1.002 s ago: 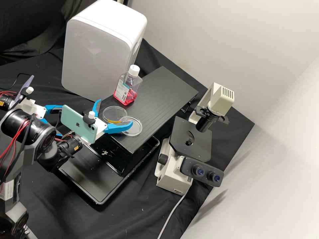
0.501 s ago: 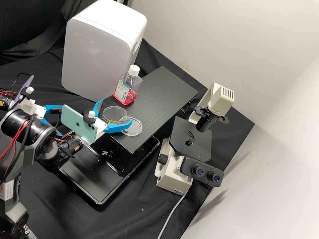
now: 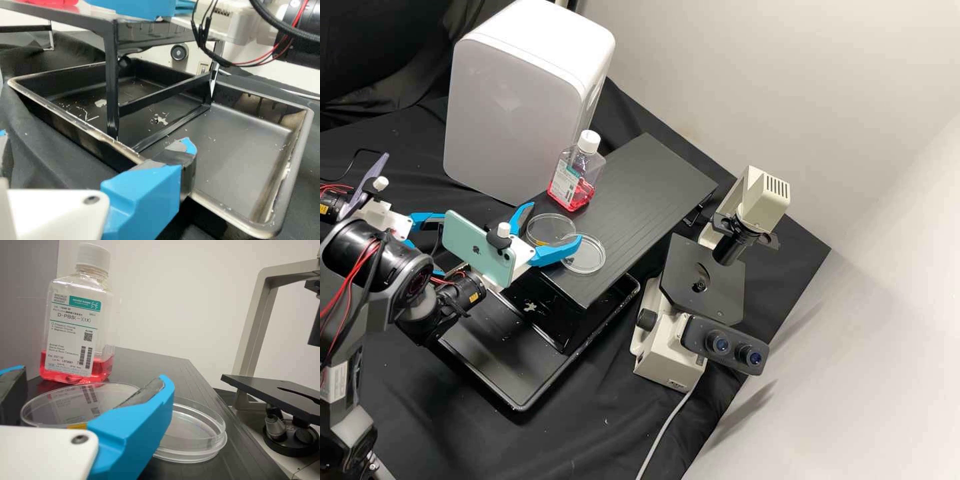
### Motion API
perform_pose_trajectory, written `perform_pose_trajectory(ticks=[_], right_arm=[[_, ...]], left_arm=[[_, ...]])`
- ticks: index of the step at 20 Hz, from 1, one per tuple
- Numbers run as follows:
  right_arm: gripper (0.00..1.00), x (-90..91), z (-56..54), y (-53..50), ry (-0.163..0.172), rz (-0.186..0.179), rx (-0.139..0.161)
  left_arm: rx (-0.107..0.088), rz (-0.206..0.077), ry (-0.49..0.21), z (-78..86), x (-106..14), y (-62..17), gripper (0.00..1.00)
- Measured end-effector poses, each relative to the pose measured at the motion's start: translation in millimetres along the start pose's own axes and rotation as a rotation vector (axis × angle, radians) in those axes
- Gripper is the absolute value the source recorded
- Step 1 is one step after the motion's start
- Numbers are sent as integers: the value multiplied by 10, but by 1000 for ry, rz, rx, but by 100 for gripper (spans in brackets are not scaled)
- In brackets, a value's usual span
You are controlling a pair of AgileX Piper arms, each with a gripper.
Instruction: Place the lid on the petri dish
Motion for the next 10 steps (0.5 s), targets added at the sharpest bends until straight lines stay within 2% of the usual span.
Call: perform_pose_trajectory(ticks=[10], right_arm=[[0, 3, 11, 9, 1, 0, -3]], left_arm=[[0, -1, -2, 2, 8, -4, 100]])
